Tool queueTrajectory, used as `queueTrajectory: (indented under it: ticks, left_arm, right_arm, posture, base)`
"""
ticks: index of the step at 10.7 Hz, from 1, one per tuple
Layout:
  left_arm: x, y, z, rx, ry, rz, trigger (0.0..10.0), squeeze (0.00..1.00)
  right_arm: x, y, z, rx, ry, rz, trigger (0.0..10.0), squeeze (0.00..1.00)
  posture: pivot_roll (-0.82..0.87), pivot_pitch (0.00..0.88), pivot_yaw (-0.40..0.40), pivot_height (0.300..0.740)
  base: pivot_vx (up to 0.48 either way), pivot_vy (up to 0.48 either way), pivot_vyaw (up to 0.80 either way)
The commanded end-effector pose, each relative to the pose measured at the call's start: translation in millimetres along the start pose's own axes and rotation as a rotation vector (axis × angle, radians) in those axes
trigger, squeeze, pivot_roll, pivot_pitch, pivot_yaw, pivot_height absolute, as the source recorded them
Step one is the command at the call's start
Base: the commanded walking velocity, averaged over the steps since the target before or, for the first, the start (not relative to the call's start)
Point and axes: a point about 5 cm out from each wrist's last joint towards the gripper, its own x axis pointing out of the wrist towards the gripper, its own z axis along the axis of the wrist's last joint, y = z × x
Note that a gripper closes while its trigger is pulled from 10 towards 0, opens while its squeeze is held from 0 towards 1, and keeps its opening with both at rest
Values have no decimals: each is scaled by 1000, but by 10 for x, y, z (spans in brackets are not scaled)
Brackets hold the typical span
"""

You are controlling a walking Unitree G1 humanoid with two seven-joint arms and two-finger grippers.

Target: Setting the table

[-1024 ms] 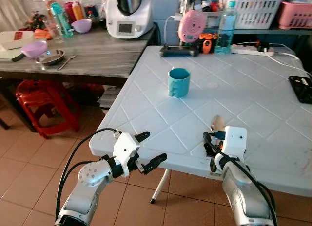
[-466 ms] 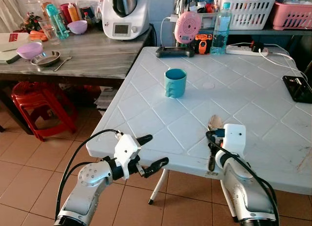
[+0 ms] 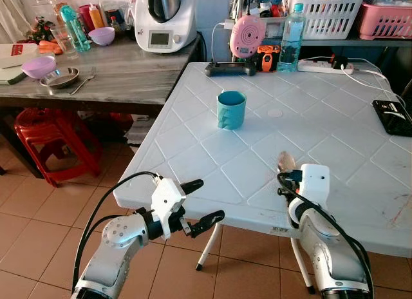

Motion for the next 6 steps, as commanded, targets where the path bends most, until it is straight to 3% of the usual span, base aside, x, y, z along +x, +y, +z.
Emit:
queueTrajectory:
  ticks: [1, 6]
  left_arm:
    - [-17, 19, 19, 15, 12, -2, 10000, 0]
    - [-45, -28, -8, 17, 17, -4, 10000, 0]
  right_arm:
    - [-17, 77, -335, 32, 159, 44, 0, 0]
    - [-35, 40, -400, 59, 180, 37, 0, 0]
  posture:
    - [47, 22, 99, 740]
    - [48, 21, 97, 740]
  base:
    - [0, 0, 0]
    - [0, 0, 0]
